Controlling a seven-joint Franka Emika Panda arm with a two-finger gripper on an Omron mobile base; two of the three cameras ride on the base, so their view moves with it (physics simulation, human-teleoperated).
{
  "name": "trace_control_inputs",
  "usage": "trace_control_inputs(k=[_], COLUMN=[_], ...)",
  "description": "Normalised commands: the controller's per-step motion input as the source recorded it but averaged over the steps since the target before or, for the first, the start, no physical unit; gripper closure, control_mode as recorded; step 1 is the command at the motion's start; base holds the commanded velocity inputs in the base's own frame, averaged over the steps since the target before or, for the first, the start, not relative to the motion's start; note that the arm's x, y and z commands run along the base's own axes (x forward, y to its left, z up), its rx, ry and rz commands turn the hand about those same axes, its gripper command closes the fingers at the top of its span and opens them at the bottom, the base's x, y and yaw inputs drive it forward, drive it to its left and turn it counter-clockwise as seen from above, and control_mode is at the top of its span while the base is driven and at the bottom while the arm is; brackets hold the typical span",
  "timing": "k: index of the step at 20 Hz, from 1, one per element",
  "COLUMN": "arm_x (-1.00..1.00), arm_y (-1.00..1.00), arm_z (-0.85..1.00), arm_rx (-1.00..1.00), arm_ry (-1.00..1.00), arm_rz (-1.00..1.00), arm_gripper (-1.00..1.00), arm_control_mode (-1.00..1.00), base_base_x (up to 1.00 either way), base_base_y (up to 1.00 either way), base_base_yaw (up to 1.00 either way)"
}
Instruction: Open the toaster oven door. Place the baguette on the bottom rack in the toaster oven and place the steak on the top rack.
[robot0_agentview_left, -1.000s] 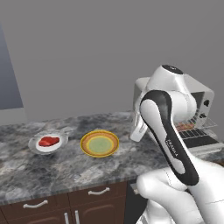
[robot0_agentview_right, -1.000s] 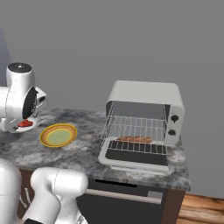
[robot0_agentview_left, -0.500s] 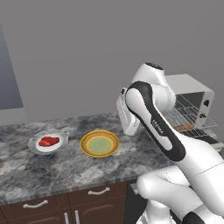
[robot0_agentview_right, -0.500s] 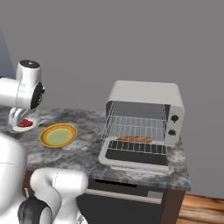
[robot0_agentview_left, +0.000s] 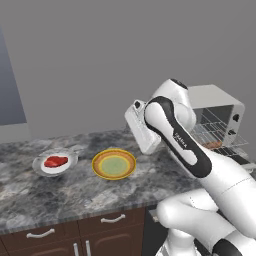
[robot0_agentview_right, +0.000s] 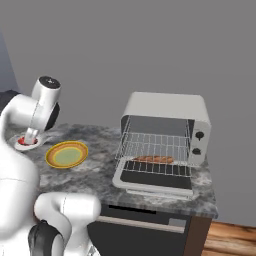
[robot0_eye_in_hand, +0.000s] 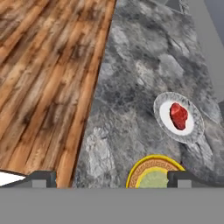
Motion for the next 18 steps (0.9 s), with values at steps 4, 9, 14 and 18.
trace_control_inputs(k=[4, 9, 14, 18], arm_x=[0.30, 0.15, 0.14, 0.07], arm_y=[0.13, 0.39, 0.42, 0.24], arm_z=[-0.04, -0.24, -0.26, -0.24], arm_rx=[0.14, 0.06, 0.03, 0.00], arm_ry=[-0.04, -0.09, -0.03, 0.04], arm_rz=[0.26, 0.18, 0.14, 0.11], arm_gripper=[-1.00, -1.00, -1.00, -1.00], arm_control_mode=[-1.00, -1.00, -1.00, -1.00], base_base_x=[0.00, 0.00, 0.00, 0.00], base_base_y=[0.00, 0.00, 0.00, 0.00], base_base_yaw=[0.00, 0.00, 0.00, 0.00])
